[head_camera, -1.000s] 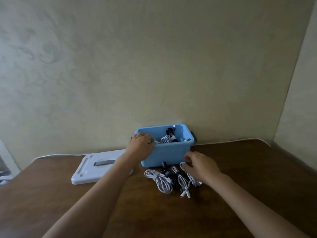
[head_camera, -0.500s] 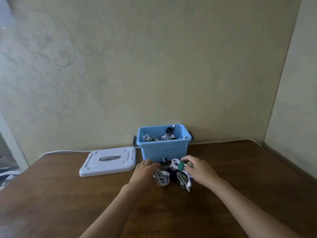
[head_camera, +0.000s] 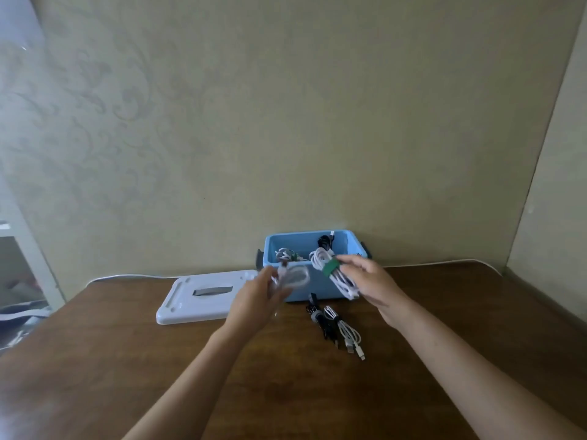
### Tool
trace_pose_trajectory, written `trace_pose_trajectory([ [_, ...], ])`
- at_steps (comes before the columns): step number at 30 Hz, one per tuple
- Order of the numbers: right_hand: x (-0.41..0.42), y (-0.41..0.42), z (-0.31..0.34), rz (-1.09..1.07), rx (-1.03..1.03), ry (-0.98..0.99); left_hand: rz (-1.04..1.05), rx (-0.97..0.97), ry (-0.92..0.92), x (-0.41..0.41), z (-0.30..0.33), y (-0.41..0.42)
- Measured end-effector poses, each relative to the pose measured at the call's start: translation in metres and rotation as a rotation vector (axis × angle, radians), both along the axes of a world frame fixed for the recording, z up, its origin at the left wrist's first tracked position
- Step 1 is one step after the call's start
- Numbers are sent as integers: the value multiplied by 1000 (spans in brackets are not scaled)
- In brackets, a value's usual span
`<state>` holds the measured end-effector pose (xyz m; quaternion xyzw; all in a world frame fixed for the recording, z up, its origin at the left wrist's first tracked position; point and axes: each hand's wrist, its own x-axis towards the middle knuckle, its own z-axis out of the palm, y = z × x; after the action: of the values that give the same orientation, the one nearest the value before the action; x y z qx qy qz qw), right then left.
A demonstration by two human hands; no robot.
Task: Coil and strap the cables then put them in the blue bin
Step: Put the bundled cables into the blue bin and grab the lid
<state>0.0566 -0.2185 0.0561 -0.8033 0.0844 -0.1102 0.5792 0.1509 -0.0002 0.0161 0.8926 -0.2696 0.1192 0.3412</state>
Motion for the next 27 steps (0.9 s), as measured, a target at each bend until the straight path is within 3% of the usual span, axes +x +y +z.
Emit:
trace_pose_trajectory([
  [3,33,-7,23,-86,-5,-143,13,-279,67,23,40,-9],
  [7,83,-22,45,-233,-222,-271,-4,-319,-16,69,79,-37],
  [11,129,-33,37,-208,-455,-220,-3,-184,32,121,72,-74],
  [15,162,-49,5,31,-903,271,73,67,68,145,39,-97],
  [18,162,-54,2,104,-964,420,55,187,64,151,31,-100],
  [23,159,-52,1,107,-960,350,-21,342,114,138,37,-103],
  [27,132,-46,-4,46,-929,66,-152,487,112,128,39,-88],
])
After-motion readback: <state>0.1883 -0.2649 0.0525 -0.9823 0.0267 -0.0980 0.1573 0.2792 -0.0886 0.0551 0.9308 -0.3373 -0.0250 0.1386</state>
